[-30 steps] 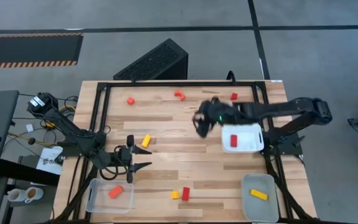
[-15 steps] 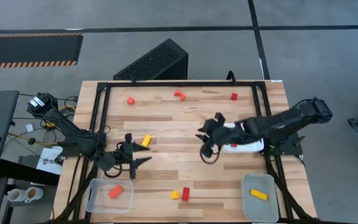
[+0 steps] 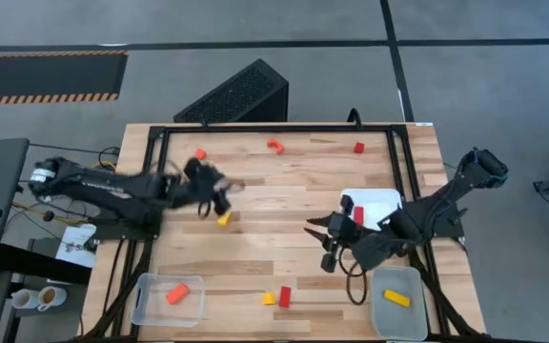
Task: Sort & place blocks by color
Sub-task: Put the left orange block into the transparent bin
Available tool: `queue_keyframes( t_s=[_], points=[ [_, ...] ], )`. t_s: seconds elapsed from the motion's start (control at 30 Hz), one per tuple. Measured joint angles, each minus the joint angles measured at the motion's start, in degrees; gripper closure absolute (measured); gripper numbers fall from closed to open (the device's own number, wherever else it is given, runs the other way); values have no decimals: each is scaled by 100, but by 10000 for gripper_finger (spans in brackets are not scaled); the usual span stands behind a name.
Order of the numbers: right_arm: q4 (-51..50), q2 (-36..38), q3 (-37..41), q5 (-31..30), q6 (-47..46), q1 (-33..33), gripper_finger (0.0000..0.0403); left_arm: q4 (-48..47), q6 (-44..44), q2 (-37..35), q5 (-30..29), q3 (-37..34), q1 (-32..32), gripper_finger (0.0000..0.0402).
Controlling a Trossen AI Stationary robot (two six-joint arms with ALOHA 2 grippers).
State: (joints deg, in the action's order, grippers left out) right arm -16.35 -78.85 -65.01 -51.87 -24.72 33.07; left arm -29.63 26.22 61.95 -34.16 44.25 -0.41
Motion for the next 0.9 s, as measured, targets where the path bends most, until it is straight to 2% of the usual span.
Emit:
queue_keyframes(
  t_s=[0.1,0.17,0.33,0.43,0.57,0.7,0.8,0.9],
  points=[
    [17,-294,10,-432,-52,-65,285,-233,-345,-7,211,114,916,233],
    [58,-531,16,-510,-87,-126,285,-234,-559,-8,601,118,1449,233],
    [59,-1014,6,-328,-73,-403,285,-466,-907,-6,1974,118,2534,223],
    [-10,-1109,6,-102,-74,-585,285,-653,-1009,-4,2349,118,3059,194],
    [117,-1161,6,172,-78,-786,285,-783,-1100,0,2630,118,3537,143],
    [230,-1158,4,402,-74,-889,285,-792,-1175,7,2637,118,3901,104],
    [238,-1158,4,397,-76,-897,285,-812,-1213,176,2697,118,4123,90],
    [292,-1158,4,401,-74,-935,285,-861,-1107,478,3032,118,4268,86]
  ],
)
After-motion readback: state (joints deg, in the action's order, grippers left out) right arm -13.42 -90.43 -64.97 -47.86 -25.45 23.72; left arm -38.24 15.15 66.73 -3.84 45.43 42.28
